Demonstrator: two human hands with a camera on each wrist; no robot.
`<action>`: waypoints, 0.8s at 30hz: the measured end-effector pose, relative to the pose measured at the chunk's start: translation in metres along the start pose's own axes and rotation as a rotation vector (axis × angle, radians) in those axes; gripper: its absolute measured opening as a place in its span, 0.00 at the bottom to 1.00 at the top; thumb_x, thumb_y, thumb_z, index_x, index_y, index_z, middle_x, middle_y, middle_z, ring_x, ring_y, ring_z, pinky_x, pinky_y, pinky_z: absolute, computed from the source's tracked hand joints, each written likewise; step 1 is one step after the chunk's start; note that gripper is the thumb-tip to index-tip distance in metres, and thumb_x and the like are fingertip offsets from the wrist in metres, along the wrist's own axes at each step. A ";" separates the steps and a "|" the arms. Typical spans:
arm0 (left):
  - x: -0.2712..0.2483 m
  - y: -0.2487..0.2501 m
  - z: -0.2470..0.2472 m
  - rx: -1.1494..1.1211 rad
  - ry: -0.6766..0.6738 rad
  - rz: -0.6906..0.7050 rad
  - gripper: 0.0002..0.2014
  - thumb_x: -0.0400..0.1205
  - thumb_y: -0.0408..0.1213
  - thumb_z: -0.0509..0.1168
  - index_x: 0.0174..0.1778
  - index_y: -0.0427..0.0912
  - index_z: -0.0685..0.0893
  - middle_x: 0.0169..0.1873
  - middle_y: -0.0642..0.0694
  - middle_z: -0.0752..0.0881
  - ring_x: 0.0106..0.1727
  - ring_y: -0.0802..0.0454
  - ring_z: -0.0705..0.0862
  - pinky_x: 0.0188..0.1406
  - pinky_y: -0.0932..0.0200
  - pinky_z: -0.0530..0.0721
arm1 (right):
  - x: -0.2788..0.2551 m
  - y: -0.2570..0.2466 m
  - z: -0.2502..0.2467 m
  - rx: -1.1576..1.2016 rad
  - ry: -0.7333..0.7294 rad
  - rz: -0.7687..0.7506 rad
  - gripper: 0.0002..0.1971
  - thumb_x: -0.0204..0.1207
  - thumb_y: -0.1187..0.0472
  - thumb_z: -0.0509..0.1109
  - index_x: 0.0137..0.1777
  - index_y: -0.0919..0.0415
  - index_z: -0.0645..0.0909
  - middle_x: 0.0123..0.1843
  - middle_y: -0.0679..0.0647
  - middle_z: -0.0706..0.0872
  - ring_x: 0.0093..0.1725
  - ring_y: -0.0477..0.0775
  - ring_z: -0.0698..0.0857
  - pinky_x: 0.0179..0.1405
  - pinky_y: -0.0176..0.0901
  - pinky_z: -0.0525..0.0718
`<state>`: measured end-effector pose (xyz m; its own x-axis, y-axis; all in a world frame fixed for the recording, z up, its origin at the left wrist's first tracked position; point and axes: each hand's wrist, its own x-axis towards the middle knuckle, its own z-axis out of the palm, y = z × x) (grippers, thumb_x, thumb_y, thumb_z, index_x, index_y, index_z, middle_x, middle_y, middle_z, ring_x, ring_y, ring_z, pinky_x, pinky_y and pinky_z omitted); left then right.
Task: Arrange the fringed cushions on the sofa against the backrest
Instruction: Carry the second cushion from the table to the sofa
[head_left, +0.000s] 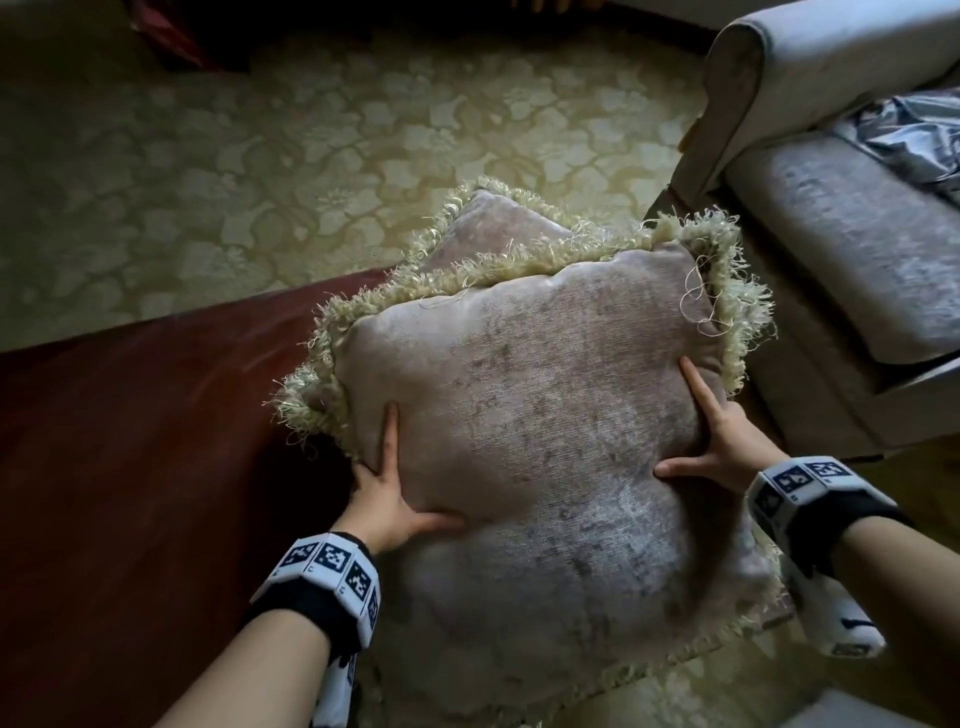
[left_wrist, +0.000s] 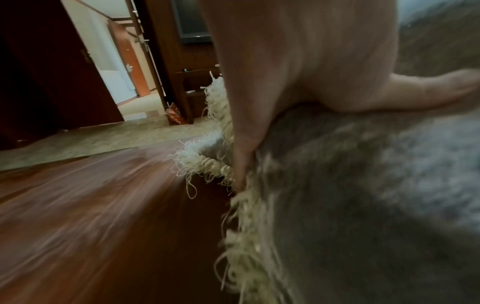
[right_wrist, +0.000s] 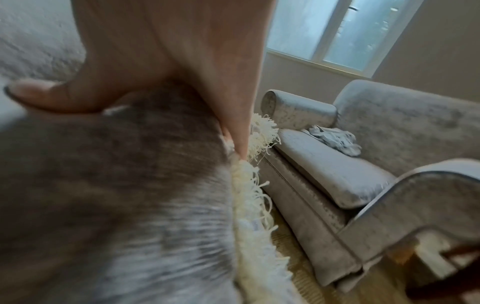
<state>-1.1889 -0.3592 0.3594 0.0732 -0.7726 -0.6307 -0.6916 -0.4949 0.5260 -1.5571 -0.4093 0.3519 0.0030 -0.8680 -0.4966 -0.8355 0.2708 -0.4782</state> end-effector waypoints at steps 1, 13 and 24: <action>0.000 0.000 0.000 -0.015 0.032 0.038 0.71 0.55 0.53 0.83 0.62 0.77 0.21 0.78 0.25 0.41 0.82 0.30 0.47 0.80 0.39 0.57 | 0.000 0.000 0.000 0.014 0.020 0.008 0.69 0.41 0.39 0.84 0.73 0.26 0.34 0.79 0.67 0.62 0.76 0.69 0.66 0.78 0.56 0.64; -0.033 0.049 -0.054 0.085 0.081 0.238 0.68 0.55 0.58 0.81 0.73 0.75 0.29 0.74 0.24 0.65 0.74 0.31 0.69 0.74 0.43 0.70 | -0.055 -0.030 -0.059 0.081 0.191 -0.014 0.66 0.43 0.41 0.86 0.70 0.18 0.39 0.76 0.68 0.67 0.74 0.69 0.70 0.76 0.56 0.69; -0.063 0.172 -0.042 0.169 -0.052 0.703 0.69 0.53 0.52 0.83 0.80 0.65 0.38 0.77 0.33 0.63 0.78 0.37 0.64 0.77 0.47 0.66 | -0.209 0.018 -0.124 0.217 0.544 0.234 0.65 0.51 0.53 0.87 0.80 0.34 0.44 0.81 0.69 0.58 0.82 0.67 0.58 0.81 0.54 0.60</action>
<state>-1.2820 -0.4130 0.5135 -0.4614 -0.8634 -0.2042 -0.6646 0.1838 0.7242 -1.6407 -0.2745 0.5374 -0.4940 -0.8477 -0.1933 -0.6494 0.5075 -0.5664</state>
